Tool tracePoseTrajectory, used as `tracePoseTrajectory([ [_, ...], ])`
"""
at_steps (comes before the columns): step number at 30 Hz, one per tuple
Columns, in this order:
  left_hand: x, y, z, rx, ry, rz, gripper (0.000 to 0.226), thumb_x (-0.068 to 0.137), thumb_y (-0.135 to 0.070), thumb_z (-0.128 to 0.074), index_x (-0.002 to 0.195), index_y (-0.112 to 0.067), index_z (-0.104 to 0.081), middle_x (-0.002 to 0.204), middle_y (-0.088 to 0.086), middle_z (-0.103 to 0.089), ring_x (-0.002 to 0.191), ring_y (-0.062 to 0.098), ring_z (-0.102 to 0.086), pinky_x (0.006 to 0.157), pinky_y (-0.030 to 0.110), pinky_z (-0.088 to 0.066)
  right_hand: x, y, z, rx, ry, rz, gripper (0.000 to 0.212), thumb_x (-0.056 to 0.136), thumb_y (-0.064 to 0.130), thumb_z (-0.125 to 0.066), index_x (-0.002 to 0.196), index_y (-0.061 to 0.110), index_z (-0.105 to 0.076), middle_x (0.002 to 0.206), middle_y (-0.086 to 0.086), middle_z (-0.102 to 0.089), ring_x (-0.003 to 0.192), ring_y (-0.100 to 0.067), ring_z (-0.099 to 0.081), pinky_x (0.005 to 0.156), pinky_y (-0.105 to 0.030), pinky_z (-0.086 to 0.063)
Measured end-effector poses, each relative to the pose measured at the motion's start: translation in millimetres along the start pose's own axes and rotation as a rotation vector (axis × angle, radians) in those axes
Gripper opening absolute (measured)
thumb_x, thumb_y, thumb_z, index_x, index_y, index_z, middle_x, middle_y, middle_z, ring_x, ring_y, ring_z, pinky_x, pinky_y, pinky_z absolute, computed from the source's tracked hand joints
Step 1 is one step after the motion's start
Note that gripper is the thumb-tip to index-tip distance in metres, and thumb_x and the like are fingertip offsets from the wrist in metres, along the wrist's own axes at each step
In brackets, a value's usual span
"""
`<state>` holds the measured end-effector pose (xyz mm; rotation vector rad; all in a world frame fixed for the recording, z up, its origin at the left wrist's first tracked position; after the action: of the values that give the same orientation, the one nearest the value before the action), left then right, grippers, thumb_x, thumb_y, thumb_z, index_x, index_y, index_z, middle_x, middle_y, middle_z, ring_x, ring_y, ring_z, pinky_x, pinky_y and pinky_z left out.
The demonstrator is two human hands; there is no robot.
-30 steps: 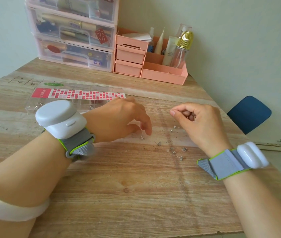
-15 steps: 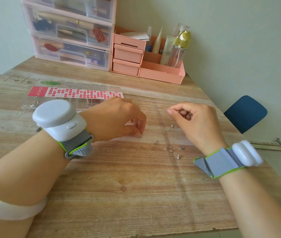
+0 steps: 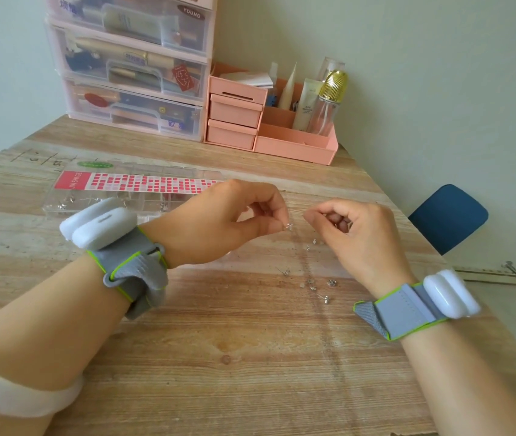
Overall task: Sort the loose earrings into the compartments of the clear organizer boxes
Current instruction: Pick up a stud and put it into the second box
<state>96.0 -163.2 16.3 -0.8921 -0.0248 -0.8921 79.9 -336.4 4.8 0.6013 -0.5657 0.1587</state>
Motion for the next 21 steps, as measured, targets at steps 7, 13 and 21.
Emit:
tracePoseTrajectory([
  [7, -0.1, -4.8, -1.0, -0.405, 0.045, -0.054, 0.002, 0.08, -0.015, -0.06, 0.081, -0.016, -0.061, 0.074, -0.017, -0.06, 0.074, -0.003, -0.054, 0.072, 0.014, -0.044, 0.6, 0.1, -0.3, -0.007, 0.004, 0.02, 0.006, 0.081, 0.029, -0.069, 0.076, 0.029, -0.072, 0.054, 0.013, -0.061, 0.054, -0.003, -0.051, 0.054, -0.016, -0.039],
  [13, -0.8, -2.9, -1.5, -0.452, 0.046, -0.042, 0.003, 0.079, -0.014, -0.059, 0.081, -0.013, -0.06, 0.075, -0.015, -0.06, 0.075, -0.002, -0.055, 0.073, 0.013, -0.044, -0.1, 0.4, 0.1, -0.006, 0.001, 0.027, 0.006, 0.081, 0.03, -0.069, 0.077, 0.028, -0.073, 0.058, 0.012, -0.063, 0.055, -0.005, -0.051, 0.055, -0.018, -0.041],
  [21, -1.4, -0.8, -2.6, -0.491, 0.045, 0.007, 0.005, 0.081, -0.016, -0.056, 0.082, -0.013, -0.059, 0.075, -0.013, -0.059, 0.076, 0.001, -0.055, 0.075, 0.013, -0.044, -0.5, 0.2, 0.0, 0.005, 0.011, 0.012, 0.006, 0.081, 0.03, -0.069, 0.078, 0.027, -0.073, 0.059, 0.015, -0.063, 0.057, -0.004, -0.052, 0.056, -0.015, -0.041],
])
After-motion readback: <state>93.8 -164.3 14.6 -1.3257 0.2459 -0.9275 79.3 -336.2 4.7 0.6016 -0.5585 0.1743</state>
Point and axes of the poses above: each hand's wrist, its own x-axis towards the middle knuckle, its own z-axis out of the back of the hand, y = z × x, the point moved 5 cm from there along x, towards the middle knuckle
